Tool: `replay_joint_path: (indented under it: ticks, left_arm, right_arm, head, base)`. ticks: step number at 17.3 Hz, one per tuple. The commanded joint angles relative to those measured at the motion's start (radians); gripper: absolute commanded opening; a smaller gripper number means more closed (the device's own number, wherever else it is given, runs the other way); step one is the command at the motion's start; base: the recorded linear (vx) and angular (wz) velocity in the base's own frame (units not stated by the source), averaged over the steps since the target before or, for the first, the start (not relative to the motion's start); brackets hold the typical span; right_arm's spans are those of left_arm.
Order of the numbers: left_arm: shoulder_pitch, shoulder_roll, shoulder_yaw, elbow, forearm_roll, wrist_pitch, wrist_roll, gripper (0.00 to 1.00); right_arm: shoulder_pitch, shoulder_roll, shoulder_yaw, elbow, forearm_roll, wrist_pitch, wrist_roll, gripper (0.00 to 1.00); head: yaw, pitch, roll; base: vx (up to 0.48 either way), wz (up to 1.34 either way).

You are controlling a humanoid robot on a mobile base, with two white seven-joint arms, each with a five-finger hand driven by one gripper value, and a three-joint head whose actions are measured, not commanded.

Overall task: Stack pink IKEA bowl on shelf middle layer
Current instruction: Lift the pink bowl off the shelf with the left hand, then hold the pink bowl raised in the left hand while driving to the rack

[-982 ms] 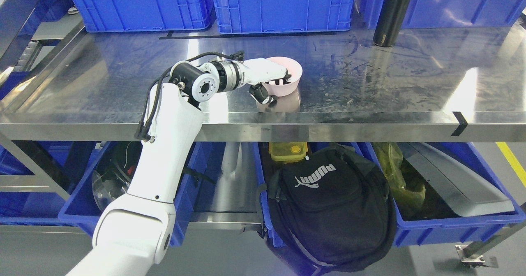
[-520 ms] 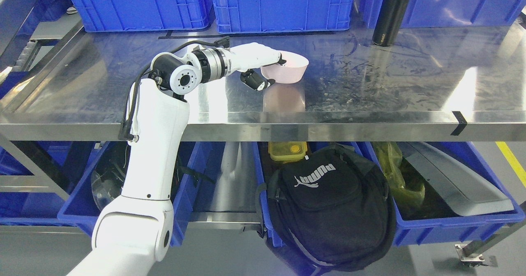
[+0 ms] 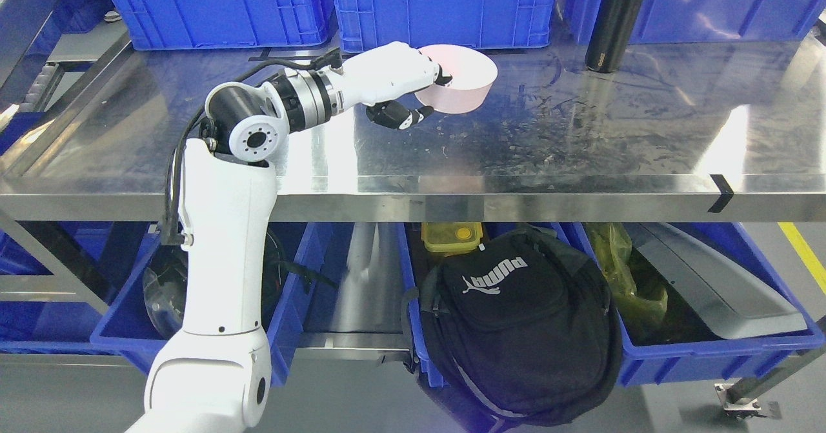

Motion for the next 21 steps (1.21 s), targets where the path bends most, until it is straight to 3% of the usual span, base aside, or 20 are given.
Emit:
replay_joint_path:
  ticks: [1, 10, 21]
  left_arm:
    - [0.073, 0.016, 0.043, -0.131, 0.047, -0.064, 0.008, 0.05]
    - [0.085, 0.016, 0.034, -0.132, 0.05, -0.076, 0.03, 0.06]
    - [0.098, 0.016, 0.04, -0.132, 0.05, -0.067, 0.048, 0.06]
  right_arm:
    - [0.023, -0.018, 0.0, -0.017, 0.0, 0.0, 0.001, 1.0]
    - [0.023, -0.018, 0.0, -0.017, 0.0, 0.0, 0.001, 1.0]
    - [0.023, -0.018, 0.0, -0.017, 0.0, 0.0, 0.001, 1.0]
  head:
    - [0.0, 0.0, 0.0]
    - [0.0, 0.0, 0.0]
    - [0.0, 0.0, 0.0]
  base:
    - [0.0, 0.0]
    - [-0.035, 0.7]
    - [-0.045, 1.73]
